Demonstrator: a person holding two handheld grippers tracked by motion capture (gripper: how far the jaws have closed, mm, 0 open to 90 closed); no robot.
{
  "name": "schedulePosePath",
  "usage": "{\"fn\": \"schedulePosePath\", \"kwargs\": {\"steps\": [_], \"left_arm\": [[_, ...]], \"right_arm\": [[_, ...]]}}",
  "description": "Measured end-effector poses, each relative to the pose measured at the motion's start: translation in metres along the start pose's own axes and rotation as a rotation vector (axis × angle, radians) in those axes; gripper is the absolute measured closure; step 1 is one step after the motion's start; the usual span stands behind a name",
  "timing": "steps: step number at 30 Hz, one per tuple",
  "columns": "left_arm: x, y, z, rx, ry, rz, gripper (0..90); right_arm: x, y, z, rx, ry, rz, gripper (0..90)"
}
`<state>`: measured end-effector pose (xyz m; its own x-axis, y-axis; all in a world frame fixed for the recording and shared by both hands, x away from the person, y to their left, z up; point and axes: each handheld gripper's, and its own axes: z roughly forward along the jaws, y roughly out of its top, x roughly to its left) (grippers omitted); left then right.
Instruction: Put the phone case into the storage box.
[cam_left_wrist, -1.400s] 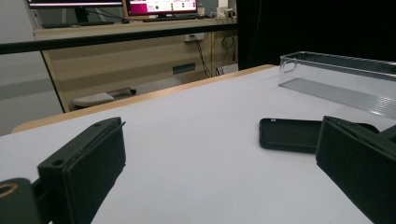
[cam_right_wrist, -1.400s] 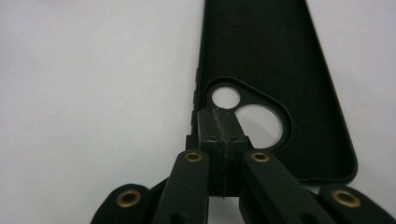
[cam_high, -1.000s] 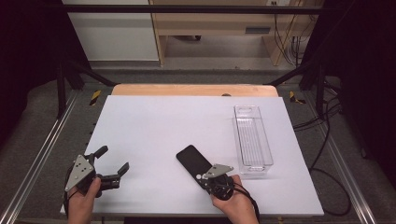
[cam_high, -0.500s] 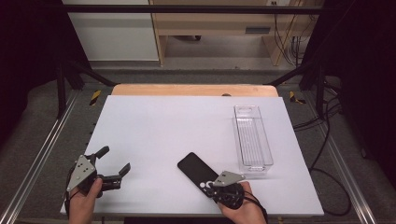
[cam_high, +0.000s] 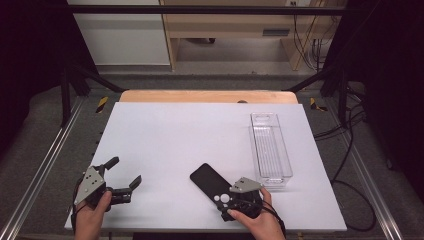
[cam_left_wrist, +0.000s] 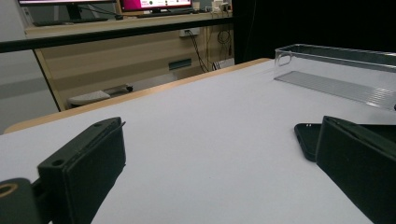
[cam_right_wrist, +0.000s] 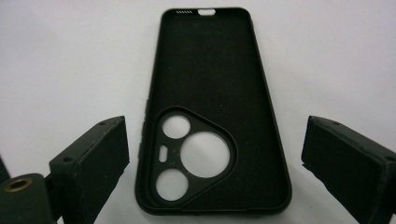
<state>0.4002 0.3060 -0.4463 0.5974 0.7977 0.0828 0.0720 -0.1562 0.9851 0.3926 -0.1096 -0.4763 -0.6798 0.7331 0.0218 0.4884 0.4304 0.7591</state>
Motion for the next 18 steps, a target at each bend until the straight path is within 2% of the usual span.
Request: {"fn": "schedulePosePath", "kwargs": {"steps": [6,18], "left_arm": [[-0.001,0.000,0.001,0.004,-0.004,0.006,1.7],[-0.003,0.000,0.002,0.010,-0.011,0.017,1.7]], "right_arm": [[-0.002,-0.001,0.006,0.033,0.004,0.011,7.2],[0.004,0.000,0.017,0.064,-0.002,-0.022,6.9]]}}
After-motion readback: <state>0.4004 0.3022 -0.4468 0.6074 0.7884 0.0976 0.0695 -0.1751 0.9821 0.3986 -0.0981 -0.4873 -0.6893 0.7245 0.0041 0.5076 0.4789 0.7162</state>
